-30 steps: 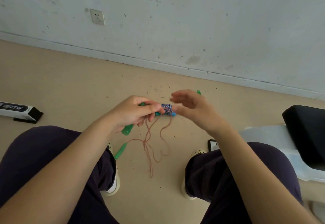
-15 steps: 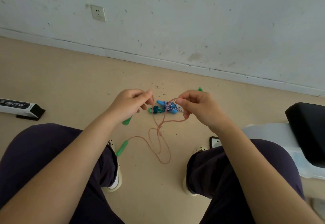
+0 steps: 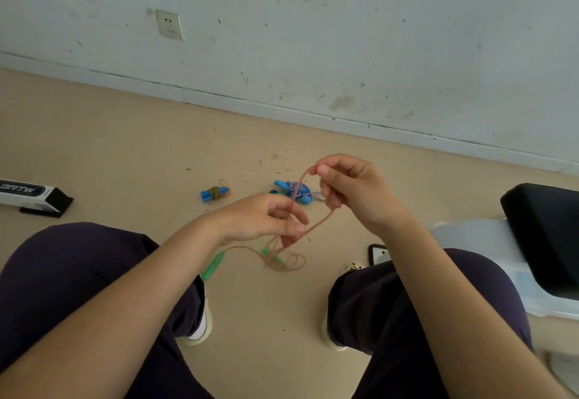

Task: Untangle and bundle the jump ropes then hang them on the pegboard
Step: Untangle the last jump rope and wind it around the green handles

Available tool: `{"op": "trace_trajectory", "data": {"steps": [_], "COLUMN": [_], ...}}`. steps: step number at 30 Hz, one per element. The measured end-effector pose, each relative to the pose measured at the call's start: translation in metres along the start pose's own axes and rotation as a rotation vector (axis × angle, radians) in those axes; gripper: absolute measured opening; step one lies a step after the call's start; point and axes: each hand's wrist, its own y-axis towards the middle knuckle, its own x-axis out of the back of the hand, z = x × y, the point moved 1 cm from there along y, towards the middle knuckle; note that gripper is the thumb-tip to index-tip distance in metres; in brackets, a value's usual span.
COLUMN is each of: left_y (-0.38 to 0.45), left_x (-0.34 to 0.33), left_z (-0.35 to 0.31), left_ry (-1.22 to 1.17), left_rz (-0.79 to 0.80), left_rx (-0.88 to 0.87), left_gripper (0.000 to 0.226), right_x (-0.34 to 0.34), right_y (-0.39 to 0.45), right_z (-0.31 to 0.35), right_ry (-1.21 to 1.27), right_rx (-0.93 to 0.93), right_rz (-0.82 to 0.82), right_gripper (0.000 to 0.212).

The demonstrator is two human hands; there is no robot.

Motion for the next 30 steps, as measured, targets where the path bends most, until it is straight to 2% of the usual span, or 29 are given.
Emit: {"op": "trace_trajectory", "data": {"steps": [3,6,9,11,13,16,17,20,22,24,25,28,30], "left_y": [-0.003,-0.008,-0.016,-0.024,-0.028,-0.025,-0.022,-0.013,-0.009,-0.007,-0.007,-0.008,-0.010], "left_x": [0.007,0.014,0.032,0.048,0.060,0.056,0.050,0.027,0.015,0.010,0.010,0.019,0.028], "left_z": [-0.001,-0.002,-0.004,-0.004,-0.002,0.001,0.002,0.003,0.001,-0.001,-0.002,-0.002,-0.002], "left_ry": [0.047,0.163,0.127,0.034,-0.040,-0.115,-0.124,-0.094,-0.089,-0.114,-0.134,-0.136,-0.048], "left_rz": [0.017,0.012,-0.136,-0.248,-0.366,-0.404,-0.375,-0.210,-0.102,-0.049,-0.043,-0.091,-0.162], "left_rx": [0.046,0.078,0.055,0.023,0.031,0.046,0.043,0.035,0.027,-0.002,-0.017,-0.014,0.009], "left_gripper": [0.019,0.036,0.044,0.040,0.039,0.036,0.035,0.033,0.028,0.027,0.027,0.026,0.023], "right_x": [0.009,0.014,0.025,0.032,0.037,0.031,0.025,0.008,-0.005,-0.015,-0.018,-0.016,-0.008], "right_y": [0.000,0.000,0.002,0.004,0.003,0.000,-0.001,-0.003,-0.005,-0.007,-0.008,-0.006,-0.002], "right_z": [-0.002,-0.005,-0.007,-0.007,-0.006,-0.006,-0.006,-0.005,-0.005,-0.006,-0.007,-0.007,-0.007], "right_ry": [0.023,-0.085,-0.314,-0.359,-0.364,-0.337,-0.352,-0.419,-0.399,-0.341,-0.308,-0.338,-0.393], "right_rx": [-0.006,-0.037,-0.066,-0.089,-0.107,-0.089,-0.084,-0.045,-0.019,-0.059,-0.078,-0.087,-0.062], "right_rz": [-0.052,-0.137,-0.315,-0.420,-0.452,-0.347,-0.291,-0.104,0.073,0.201,0.213,0.133,0.022], "right_gripper": [0.012,0.014,0.015,0.016,0.016,0.005,0.011,0.058,0.065,0.052,0.042,0.012,0.006]}}
